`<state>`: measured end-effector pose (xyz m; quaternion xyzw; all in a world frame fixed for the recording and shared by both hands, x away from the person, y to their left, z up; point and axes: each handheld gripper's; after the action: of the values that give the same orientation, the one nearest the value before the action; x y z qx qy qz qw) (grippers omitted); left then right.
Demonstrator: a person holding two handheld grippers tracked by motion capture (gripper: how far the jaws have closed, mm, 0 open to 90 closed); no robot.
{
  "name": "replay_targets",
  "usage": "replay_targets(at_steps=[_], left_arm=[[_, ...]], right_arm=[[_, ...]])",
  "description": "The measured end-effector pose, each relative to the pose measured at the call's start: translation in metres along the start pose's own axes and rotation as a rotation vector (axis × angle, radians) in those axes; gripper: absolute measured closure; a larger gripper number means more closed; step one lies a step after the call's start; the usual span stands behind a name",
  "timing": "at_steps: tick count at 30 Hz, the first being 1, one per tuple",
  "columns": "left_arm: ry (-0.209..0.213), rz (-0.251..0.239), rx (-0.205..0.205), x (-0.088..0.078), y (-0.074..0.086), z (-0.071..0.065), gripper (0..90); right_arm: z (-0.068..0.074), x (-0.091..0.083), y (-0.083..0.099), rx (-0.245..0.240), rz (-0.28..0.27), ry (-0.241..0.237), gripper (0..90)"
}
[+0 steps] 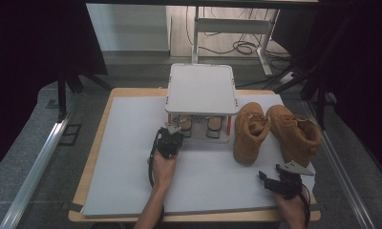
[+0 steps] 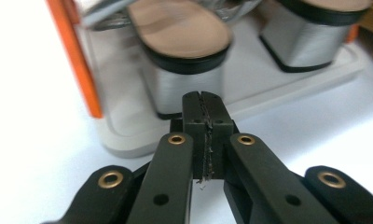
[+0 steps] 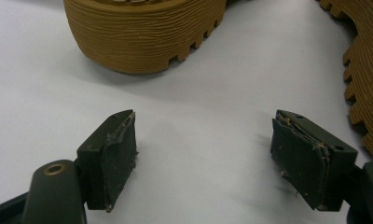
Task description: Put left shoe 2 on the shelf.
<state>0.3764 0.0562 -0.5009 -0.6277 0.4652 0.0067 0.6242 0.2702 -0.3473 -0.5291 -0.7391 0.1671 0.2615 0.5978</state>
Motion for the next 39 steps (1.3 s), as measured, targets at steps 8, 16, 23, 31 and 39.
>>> replay_targets(at_steps=[8, 16, 23, 31, 39], left_arm=[[-0.039, 0.002, -0.028, 0.008, -0.003, 0.015, 89.5], [-0.032, 0.006, -0.047, 0.013, -0.006, 0.016, 89.6], [-0.016, 0.002, -0.041, 0.018, -0.007, 0.008, 89.6], [0.004, 0.012, -0.017, 0.023, -0.009, 0.0, 89.6], [0.006, 0.0, -0.016, 0.013, -0.01, 0.002, 71.4]], right_arm=[[0.0, 0.0, 0.0, 0.0, 0.0, 0.0, 22.4], [0.0, 0.0, 0.0, 0.0, 0.0, 0.0, 22.4], [0.0, 0.0, 0.0, 0.0, 0.0, 0.0, 22.4], [0.0, 0.0, 0.0, 0.0, 0.0, 0.0, 22.4], [0.0, 0.0, 0.0, 0.0, 0.0, 0.0, 22.4]])
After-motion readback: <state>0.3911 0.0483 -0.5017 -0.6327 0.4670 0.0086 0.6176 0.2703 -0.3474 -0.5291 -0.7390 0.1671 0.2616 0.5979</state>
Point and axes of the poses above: each handheld gripper's, and its own axes: x roughly forward along the jaws, y roughly out of its underside, z roughly to its left, and after that the axes turned 14 degrees about y, right-handed
